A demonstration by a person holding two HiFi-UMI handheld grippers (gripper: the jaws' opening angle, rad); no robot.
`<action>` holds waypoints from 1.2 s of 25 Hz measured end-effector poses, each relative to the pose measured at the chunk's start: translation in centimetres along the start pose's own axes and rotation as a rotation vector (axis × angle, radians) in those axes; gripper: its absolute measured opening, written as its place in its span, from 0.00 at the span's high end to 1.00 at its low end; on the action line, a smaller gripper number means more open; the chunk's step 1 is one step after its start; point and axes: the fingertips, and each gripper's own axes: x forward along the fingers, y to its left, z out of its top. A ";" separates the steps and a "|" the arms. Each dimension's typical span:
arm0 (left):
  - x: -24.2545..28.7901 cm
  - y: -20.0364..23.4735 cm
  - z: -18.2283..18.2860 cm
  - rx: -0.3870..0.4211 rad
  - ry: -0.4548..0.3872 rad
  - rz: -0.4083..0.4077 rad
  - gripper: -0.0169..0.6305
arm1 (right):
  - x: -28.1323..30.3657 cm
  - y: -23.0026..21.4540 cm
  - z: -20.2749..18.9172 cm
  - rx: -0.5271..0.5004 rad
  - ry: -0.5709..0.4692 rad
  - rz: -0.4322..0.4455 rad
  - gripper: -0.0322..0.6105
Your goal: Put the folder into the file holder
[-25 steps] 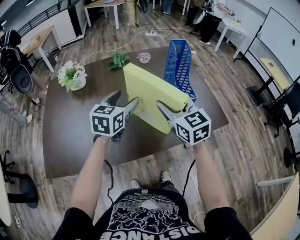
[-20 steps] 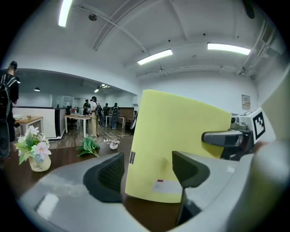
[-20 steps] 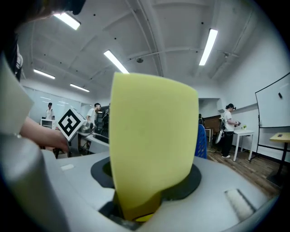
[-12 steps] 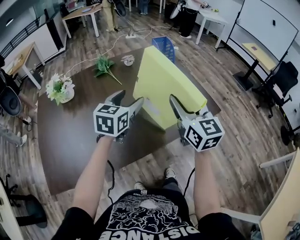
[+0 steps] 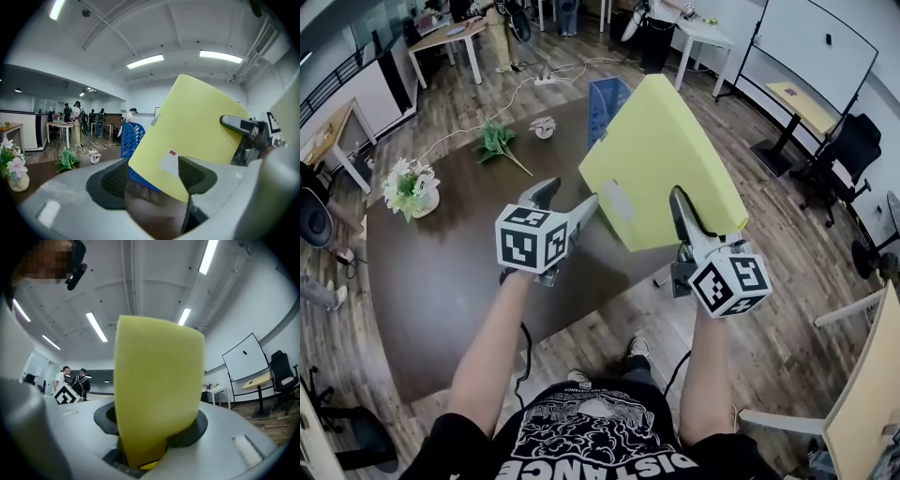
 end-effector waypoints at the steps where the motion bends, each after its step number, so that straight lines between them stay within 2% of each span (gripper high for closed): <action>1: 0.0 -0.1 -0.1 0.002 0.002 -0.006 0.44 | -0.4 -0.3 0.5 0.008 -0.016 -0.017 0.62; 6: 0.2 -0.5 0.2 0.011 -0.003 -0.023 0.44 | -1.3 -1.7 2.7 0.010 -0.064 -0.097 0.62; 14: 1.4 -1.7 0.2 0.021 0.007 -0.059 0.44 | -0.5 -3.3 4.1 -0.030 -0.042 -0.165 0.63; 21: 2.5 -1.9 0.9 0.013 -0.005 -0.059 0.44 | 2.5 -4.6 5.4 -0.080 0.013 -0.166 0.63; 30: 4.5 -1.4 2.1 0.007 -0.016 -0.040 0.44 | 8.5 -6.0 4.2 -0.133 0.124 -0.147 0.63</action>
